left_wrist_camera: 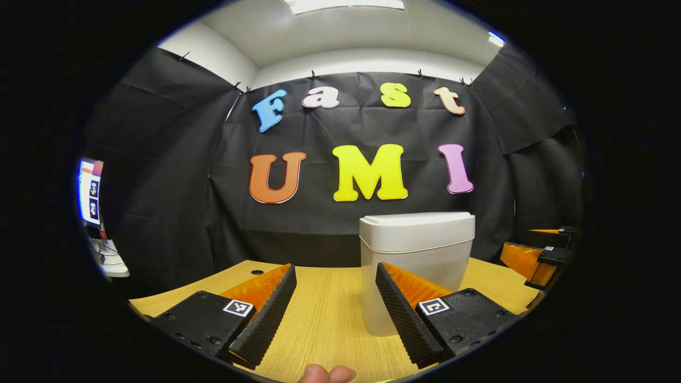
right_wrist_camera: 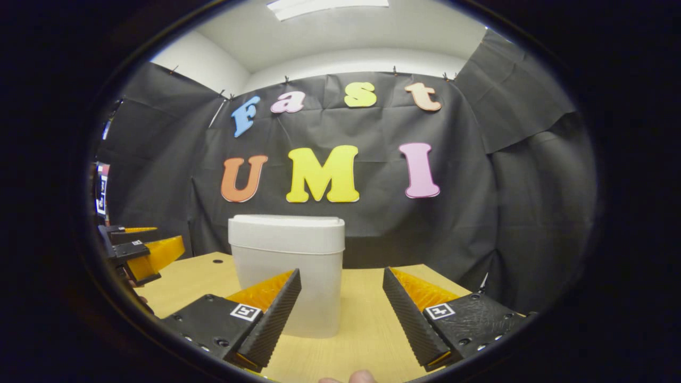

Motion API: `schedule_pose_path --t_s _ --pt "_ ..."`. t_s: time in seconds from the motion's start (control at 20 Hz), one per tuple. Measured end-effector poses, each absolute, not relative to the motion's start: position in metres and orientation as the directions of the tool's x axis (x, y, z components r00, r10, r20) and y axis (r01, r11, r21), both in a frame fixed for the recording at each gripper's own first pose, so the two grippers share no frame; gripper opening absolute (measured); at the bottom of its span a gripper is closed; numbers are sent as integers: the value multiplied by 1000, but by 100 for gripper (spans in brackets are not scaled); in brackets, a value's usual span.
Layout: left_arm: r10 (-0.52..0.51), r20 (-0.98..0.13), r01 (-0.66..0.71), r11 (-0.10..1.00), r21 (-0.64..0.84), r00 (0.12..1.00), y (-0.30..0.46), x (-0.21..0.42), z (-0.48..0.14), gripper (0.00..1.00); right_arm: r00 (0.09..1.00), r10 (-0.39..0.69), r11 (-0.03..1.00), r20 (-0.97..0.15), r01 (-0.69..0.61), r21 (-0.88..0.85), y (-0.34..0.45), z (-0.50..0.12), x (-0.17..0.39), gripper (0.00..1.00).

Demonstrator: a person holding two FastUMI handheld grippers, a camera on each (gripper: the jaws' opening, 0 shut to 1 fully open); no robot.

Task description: Press the lid of the desktop garbage bin to open it, pick up the crumpled paper on the desktop and throw it into the bin, then pick up the pop can on the desktop and drop it into the bin, and finally close the garbage bin lid.

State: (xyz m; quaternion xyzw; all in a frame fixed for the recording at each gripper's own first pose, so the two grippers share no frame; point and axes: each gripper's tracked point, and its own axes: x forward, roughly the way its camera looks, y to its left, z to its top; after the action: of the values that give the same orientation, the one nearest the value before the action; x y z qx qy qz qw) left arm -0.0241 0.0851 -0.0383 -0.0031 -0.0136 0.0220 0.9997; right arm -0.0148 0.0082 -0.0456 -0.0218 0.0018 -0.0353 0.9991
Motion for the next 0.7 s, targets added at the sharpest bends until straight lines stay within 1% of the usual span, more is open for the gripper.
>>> schedule_pose_path --t_s 0.3,0.35,0.4,0.7 --pt "36 29 -35 999 -8 999 82 -26 -37 96 997 -75 995 9 76 -60 13 -41 -20 96" --pt "35 29 -35 999 -8 999 83 -26 -36 96 997 -74 995 10 74 -63 14 -40 -21 94" --pt "36 30 -36 999 -8 999 83 -27 -35 96 997 -72 995 11 72 -64 15 -40 -21 96" --pt "34 36 -34 999 -8 999 83 -27 -32 96 997 -78 995 17 79 -65 15 -37 -25 96"
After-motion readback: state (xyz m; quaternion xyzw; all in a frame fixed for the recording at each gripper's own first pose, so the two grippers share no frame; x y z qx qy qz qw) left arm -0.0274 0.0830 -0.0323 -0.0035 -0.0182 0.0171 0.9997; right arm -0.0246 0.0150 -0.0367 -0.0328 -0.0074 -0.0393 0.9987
